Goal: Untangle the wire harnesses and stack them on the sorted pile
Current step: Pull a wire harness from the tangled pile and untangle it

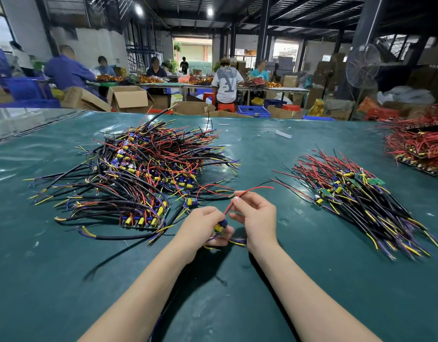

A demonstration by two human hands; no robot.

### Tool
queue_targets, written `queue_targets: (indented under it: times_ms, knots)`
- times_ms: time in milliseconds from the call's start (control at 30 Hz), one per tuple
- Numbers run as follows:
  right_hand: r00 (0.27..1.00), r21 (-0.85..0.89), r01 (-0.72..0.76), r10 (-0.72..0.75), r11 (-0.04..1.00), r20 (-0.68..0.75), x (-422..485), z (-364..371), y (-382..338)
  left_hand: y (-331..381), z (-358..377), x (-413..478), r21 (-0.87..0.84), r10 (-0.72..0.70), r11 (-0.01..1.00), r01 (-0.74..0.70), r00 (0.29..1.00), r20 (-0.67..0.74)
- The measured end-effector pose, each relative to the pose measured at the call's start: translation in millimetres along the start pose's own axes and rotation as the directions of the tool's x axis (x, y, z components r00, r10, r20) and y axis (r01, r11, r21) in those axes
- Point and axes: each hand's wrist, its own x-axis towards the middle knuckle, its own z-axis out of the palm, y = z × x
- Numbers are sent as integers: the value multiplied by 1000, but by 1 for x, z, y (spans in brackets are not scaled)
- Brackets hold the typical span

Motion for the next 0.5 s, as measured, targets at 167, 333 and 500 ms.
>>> queue_targets:
  times_ms: [167,333,500]
  knots:
    - [999,5,-34,34,999,27,0,-1,0,0,-12,3,-142,-124,982,124,992,8]
    - [1000,25,-18,18,1000,1,2,-3,0,-1,-11,4,-88,-102,991,103,995,15]
    - [1000,17,-8,8,1000,-15,5,-6,-3,-3,-6,1,-16,-28,999,28,999,-25]
